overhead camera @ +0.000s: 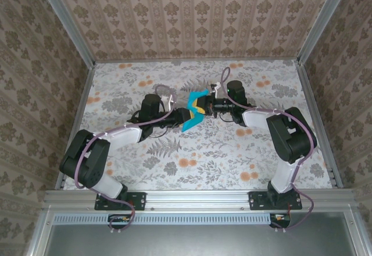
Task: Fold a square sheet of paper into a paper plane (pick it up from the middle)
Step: Turn over the paper at the center of the table.
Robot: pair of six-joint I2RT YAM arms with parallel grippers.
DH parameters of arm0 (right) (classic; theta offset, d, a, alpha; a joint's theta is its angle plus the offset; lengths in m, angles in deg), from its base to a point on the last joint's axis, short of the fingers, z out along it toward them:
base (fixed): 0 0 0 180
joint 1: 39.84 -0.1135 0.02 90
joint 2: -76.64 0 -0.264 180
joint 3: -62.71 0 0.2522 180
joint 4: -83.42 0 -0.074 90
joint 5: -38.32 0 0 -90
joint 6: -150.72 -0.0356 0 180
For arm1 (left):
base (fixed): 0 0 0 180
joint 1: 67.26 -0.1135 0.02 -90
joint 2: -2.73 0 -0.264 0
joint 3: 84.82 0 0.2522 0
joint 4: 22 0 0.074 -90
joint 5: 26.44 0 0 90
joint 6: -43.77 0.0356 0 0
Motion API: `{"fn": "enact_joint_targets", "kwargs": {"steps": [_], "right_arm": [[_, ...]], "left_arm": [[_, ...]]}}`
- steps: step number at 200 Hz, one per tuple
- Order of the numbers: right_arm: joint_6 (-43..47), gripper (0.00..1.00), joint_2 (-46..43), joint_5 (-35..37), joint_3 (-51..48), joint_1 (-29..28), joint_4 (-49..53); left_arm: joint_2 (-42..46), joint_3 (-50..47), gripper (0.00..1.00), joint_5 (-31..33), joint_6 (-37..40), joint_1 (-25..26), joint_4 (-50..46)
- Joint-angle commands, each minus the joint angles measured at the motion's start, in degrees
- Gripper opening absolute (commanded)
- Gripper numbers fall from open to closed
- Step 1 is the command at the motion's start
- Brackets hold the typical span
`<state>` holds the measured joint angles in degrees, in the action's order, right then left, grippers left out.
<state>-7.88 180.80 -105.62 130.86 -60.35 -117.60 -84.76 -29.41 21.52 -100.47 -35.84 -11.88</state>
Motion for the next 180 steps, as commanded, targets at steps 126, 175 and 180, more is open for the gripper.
{"fn": "enact_joint_targets", "kwargs": {"steps": [126, 175, 180], "right_arm": [[27.4, 0.68, -17.9, 29.9, -1.0, 5.1, 41.3], [27.8, 0.68, -18.2, 31.7, -1.9, 5.0, 42.0], [27.7, 0.68, -18.2, 31.9, -2.1, 5.0, 42.1]], "left_arm": [[2.1, 23.7, 0.07, 49.8, 29.7, 2.8, -65.9], [-10.1, 35.9, 0.07, 70.7, 27.2, 9.9, -79.9], [-11.5, 36.9, 0.08, 71.4, 26.6, 10.6, -80.5]]}}
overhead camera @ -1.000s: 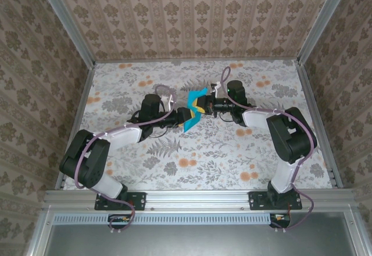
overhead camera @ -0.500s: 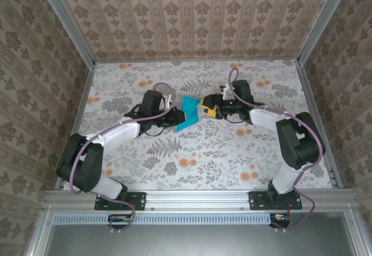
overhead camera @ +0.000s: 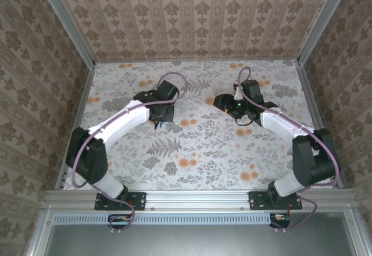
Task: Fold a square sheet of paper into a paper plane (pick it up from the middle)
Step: Turn over the paper at the center of the table.
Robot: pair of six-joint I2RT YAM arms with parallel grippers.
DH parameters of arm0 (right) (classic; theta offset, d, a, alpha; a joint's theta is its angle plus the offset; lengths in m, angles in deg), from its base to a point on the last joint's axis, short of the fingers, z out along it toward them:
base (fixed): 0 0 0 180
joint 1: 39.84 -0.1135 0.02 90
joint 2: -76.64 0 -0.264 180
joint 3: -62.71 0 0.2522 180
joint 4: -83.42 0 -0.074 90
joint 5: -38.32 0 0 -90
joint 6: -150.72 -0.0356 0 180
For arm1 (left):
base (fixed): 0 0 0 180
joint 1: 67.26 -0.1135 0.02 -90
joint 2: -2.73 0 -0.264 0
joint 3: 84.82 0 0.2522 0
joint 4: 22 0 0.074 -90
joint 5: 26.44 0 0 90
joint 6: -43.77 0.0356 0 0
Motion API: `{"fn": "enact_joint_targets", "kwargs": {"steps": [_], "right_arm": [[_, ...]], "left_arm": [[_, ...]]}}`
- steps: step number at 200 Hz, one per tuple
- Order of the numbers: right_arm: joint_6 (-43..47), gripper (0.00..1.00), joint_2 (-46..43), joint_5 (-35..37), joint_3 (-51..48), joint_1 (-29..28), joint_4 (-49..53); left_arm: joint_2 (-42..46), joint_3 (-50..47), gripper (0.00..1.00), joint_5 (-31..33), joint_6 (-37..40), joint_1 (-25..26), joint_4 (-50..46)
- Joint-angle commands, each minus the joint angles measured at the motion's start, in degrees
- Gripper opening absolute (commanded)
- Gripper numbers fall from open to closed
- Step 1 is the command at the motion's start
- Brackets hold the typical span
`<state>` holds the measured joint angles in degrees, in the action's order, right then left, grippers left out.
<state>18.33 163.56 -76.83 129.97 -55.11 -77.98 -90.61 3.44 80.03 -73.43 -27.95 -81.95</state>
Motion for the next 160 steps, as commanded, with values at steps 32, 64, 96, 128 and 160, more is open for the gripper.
{"fn": "enact_joint_targets", "kwargs": {"steps": [32, 64, 96, 128, 160], "right_arm": [[1.4, 0.67, -1.3, 4.4, -2.2, -0.2, 2.5], [1.2, 0.66, -2.1, 6.4, -3.3, -0.2, 3.3], [0.7, 0.66, -4.7, 9.6, -5.4, 0.5, 3.2], [1.5, 0.66, -4.1, 8.2, -5.1, 0.5, 3.2], [3.6, 0.58, -1.7, 7.8, -2.4, -3.7, 3.8]], "left_arm": [[-13.6, 9.2, 0.15, 10.1, -1.4, 6.1, -9.0], [-18.4, 11.5, 0.32, 0.6, -1.4, 7.6, -3.4], [-17.8, 9.7, 0.44, -10.2, -1.4, 7.4, 4.6], [-14.4, 5.0, 0.54, -19.3, -2.6, 4.9, 12.0], [-7.5, -2.7, 0.67, -25.4, -5.8, -0.1, 19.5]]}}
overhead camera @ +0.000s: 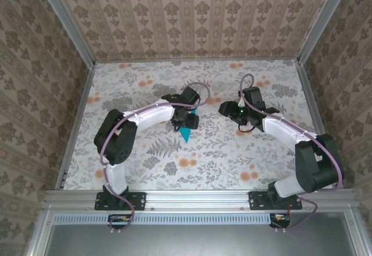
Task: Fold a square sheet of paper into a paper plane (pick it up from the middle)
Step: Turn over the paper at the center of the table, then rotate the paper at the center of the table.
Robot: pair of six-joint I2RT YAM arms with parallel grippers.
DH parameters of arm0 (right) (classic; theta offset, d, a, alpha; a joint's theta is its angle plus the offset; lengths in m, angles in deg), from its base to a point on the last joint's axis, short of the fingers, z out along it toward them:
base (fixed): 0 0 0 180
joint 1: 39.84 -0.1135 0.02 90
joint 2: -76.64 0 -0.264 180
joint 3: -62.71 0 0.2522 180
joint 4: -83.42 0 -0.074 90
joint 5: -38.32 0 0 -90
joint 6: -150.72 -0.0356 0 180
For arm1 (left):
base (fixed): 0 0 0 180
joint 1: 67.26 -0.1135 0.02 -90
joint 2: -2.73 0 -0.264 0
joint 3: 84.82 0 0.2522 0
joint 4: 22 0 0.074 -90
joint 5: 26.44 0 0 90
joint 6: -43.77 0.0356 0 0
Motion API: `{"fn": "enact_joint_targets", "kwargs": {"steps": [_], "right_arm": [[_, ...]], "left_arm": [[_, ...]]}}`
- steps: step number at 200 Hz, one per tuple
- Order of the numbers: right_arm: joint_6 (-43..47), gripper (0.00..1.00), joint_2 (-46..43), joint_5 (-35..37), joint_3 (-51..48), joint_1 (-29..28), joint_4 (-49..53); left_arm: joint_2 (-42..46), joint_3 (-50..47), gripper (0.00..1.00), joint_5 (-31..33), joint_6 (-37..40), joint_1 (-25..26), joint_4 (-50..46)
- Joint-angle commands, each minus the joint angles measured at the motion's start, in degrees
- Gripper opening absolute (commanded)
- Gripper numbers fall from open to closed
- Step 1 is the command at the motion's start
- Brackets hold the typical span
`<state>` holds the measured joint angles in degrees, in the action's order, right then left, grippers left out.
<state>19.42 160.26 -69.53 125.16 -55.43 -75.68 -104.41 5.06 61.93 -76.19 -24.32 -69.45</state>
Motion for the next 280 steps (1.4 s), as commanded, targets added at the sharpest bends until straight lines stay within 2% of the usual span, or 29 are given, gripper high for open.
{"fn": "enact_joint_targets", "kwargs": {"steps": [1, 30, 56, 83, 99, 121, 163, 185, 211, 242, 262, 280], "right_arm": [[2.6, 0.58, 1.6, 0.6, 2.6, -3.6, 1.5], [2.6, 0.48, 6.5, 2.5, 7.3, -12.2, 2.0], [1.0, 0.41, 13.1, 4.1, 13.0, -19.5, 2.2], [0.0, 0.37, 20.8, 6.2, 20.6, -24.7, 5.8], [-0.5, 0.35, 24.7, 6.5, 24.1, -26.2, 7.9], [-0.1, 0.35, 29.3, 7.1, 27.9, -27.1, 12.0], [6.5, 0.36, 32.4, 9.6, 28.9, -26.7, 17.7], [14.2, 0.37, 33.1, 6.5, 27.7, -26.2, 19.8], [26.6, 0.38, 33.2, 6.2, 25.8, -25.9, 25.9], [39.6, 0.36, 28.9, 2.4, 20.5, -25.8, 29.3], [40.7, 0.36, 24.7, 2.4, 19.2, -25.7, 27.8], [35.8, 0.40, 21.1, 4.4, 20.0, -25.7, 25.7]], "left_arm": [[6.5, -4.6, 0.68, -7.3, -3.1, -3.9, 7.1], [12.7, -12.5, 0.79, -7.6, -6.6, -9.4, 11.2], [17.2, -18.4, 0.84, -6.1, -7.9, -13.7, 11.7], [21.7, -23.3, 0.90, -3.6, -8.8, -16.5, 11.3], [24.5, -26.3, 0.94, -3.0, -9.8, -19.9, 11.9], [27.4, -29.3, 0.99, -3.4, -10.4, -22.1, 12.6], [29.5, -31.6, 1.00, -4.5, -8.7, -23.3, 13.8], [29.6, -32.2, 1.00, -4.9, -8.5, -23.5, 14.9], [29.7, -32.7, 1.00, -5.1, -8.6, -23.7, 15.9], [30.2, -33.1, 1.00, -5.7, -9.1, -23.8, 16.4], [30.9, -33.9, 1.00, -6.6, -9.4, -23.8, 17.7], [31.6, -34.6, 1.00, -7.7, -10.1, -23.8, 19.2]]}}
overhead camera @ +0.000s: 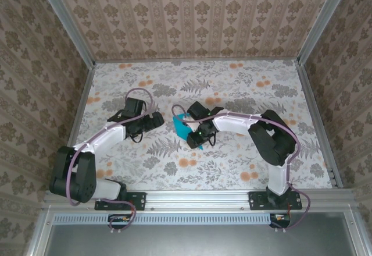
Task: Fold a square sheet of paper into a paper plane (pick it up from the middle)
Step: Rotate the paper at the center of the table, then fold the wing for the fifth time at the center of the table.
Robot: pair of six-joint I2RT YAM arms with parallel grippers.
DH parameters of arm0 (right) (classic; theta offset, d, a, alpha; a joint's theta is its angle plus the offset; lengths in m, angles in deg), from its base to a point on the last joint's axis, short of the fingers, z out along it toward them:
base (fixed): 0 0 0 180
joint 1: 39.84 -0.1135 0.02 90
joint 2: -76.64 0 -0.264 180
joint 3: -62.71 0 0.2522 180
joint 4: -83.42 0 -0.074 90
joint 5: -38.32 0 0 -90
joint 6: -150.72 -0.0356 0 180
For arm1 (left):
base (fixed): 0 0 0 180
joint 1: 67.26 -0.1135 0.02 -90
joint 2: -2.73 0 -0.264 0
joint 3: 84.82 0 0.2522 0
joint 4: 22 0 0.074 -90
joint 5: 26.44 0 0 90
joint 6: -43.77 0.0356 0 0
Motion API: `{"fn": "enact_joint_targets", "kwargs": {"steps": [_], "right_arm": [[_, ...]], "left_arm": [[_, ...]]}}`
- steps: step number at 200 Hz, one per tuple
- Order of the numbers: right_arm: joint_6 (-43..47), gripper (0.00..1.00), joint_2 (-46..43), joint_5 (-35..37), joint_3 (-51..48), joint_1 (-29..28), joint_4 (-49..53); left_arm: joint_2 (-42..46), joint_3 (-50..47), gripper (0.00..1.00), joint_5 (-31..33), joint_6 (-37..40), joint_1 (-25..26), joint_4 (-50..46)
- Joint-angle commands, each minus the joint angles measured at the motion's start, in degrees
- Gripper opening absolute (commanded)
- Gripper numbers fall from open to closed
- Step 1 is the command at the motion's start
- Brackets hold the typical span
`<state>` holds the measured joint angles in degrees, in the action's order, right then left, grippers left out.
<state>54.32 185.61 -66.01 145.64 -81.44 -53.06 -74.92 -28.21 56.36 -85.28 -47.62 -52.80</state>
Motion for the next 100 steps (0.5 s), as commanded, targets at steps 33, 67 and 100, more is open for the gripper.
{"fn": "enact_joint_targets", "kwargs": {"steps": [33, 67, 100], "right_arm": [[-17.2, 0.45, -10.6, 5.6, -3.0, 0.7, -6.0], [-28.8, 0.42, -9.6, 7.6, -5.0, 0.7, -10.6], [-30.3, 0.40, -4.9, 5.4, -3.0, 0.7, -11.4]], "left_arm": [[3.3, -3.0, 1.00, -5.5, -3.1, -0.2, 5.5], [3.1, -3.9, 1.00, -7.9, -5.7, 1.6, 7.4], [1.5, -4.3, 0.99, -9.1, -8.1, 4.6, 9.9]]}}
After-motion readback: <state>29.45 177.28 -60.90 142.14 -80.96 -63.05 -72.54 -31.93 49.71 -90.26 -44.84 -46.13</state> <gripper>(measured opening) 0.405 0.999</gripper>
